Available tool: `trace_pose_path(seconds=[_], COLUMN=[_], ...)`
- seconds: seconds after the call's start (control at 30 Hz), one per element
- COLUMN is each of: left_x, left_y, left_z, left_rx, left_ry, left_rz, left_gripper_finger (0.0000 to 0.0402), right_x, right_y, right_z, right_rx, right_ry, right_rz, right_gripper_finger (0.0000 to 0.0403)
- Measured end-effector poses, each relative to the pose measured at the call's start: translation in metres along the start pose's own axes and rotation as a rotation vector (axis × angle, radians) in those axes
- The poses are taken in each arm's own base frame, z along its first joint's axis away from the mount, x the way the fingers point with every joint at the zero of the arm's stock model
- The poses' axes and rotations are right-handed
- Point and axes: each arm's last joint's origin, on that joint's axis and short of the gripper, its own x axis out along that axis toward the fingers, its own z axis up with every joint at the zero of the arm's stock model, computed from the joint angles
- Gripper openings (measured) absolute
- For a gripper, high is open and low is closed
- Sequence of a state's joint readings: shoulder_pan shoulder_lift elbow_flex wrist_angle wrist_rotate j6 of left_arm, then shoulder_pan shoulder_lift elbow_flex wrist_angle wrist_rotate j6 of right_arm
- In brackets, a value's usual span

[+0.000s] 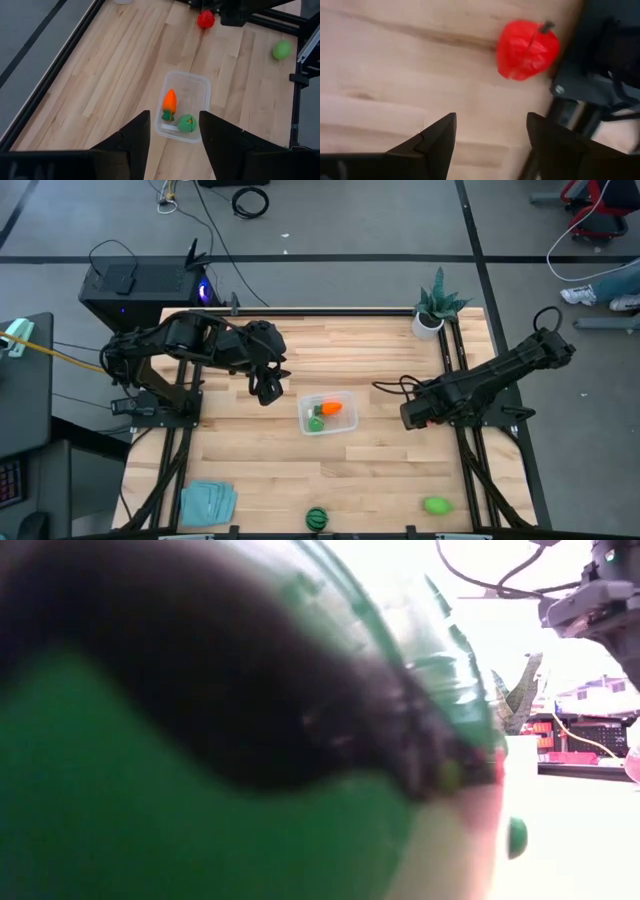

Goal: Pick and placing Produce into tupperware
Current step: Put the red apple into the transparent bin

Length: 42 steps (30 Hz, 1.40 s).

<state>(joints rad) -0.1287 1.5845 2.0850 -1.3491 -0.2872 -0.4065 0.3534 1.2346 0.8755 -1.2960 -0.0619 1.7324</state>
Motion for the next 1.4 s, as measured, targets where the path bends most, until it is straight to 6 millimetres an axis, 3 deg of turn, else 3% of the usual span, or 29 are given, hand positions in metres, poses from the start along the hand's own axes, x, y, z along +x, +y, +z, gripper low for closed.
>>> trace_pose_path(seconds=[0.27,0.67,0.87,1.4], left_x=[0.000,0.000,0.000,0.000], left_y=[0.000,0.000,0.000,0.000], left_z=[0.000,0.000,0.000,0.000], left_rx=[-0.001,0.000,0.000,0.000], left_ry=[0.000,0.000,0.000,0.000], left_rz=[0.000,0.000,0.000,0.000], left_gripper_finger=[0.0173,0.0179,0.0178,0.0181], right_x=[0.023,0.021,0.021,0.021], right_y=[0.003,0.000,-0.011,-0.010], right_z=[0.002,0.002,0.006,0.007], right_rx=[0.068,0.199,0.262,0.234], right_ry=[-0.017,-0.019,-0.128,-0.163], right_rz=[0.051,0.020,-0.075,-0.057], right_gripper_finger=[0.0247,0.0245,0.0245,0.0245])
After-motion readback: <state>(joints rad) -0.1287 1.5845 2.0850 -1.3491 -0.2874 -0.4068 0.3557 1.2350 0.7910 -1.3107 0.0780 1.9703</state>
